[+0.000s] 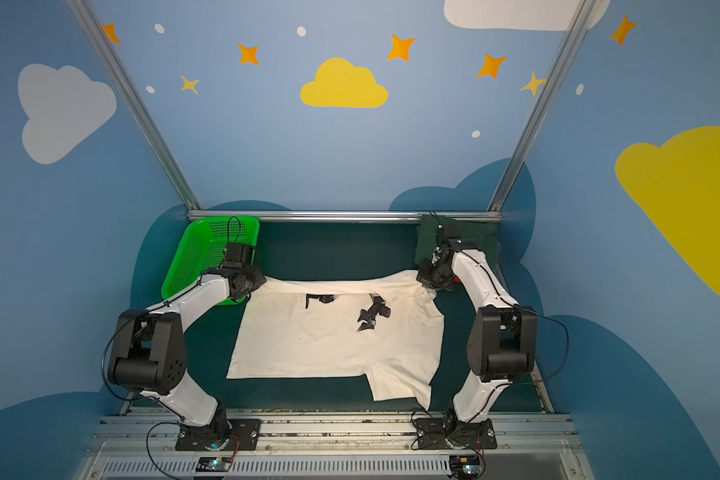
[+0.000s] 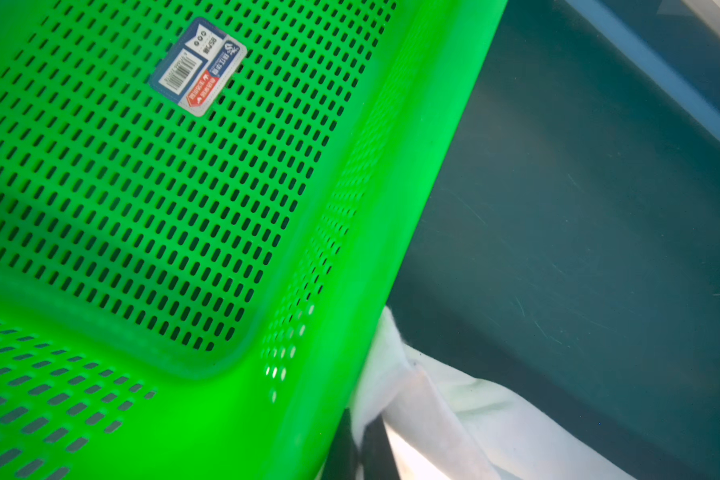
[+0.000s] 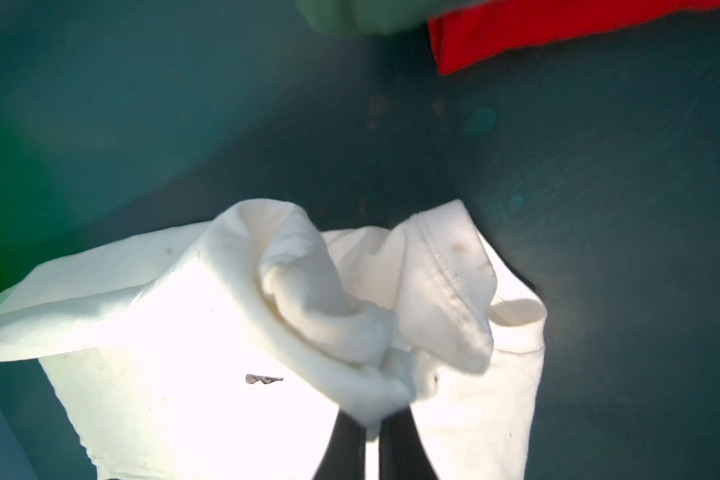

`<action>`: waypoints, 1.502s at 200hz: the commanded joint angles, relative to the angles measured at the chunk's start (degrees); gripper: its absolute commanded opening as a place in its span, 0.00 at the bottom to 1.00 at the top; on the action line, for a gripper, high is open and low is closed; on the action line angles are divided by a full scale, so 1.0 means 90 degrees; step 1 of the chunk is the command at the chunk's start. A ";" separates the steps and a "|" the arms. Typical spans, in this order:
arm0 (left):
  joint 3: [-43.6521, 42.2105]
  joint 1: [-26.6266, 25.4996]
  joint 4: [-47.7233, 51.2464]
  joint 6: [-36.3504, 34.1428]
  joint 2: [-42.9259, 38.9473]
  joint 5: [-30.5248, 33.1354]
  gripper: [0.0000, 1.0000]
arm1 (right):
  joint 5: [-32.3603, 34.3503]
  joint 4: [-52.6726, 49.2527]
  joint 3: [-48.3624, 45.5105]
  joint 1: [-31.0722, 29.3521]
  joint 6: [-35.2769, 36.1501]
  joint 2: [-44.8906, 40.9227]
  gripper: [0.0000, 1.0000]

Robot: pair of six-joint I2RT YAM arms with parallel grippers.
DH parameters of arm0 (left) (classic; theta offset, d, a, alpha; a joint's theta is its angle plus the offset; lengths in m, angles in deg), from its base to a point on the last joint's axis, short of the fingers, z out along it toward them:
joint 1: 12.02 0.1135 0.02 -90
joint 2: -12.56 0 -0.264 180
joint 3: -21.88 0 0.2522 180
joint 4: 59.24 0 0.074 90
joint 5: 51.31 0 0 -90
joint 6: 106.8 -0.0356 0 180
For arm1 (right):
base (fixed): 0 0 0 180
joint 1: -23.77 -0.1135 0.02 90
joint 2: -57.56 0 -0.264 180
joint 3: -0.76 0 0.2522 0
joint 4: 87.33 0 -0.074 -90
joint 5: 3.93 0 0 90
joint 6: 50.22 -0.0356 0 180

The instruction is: Fold and stack the t-shirts

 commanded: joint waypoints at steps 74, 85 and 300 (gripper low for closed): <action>0.2047 0.0054 0.0265 -0.0288 0.1534 0.0239 0.03 | -0.0465 0.0206 0.1319 0.0090 -0.0150 0.0983 0.00; 0.2414 0.0063 0.0235 -0.0357 0.1865 0.0308 0.03 | -0.0385 0.0222 0.1596 0.0101 -0.0176 0.1218 0.00; 0.1681 -0.0332 -0.1189 -0.0387 0.2022 0.0577 0.46 | -0.1030 0.0691 0.0141 0.0208 -0.0118 0.0306 0.00</action>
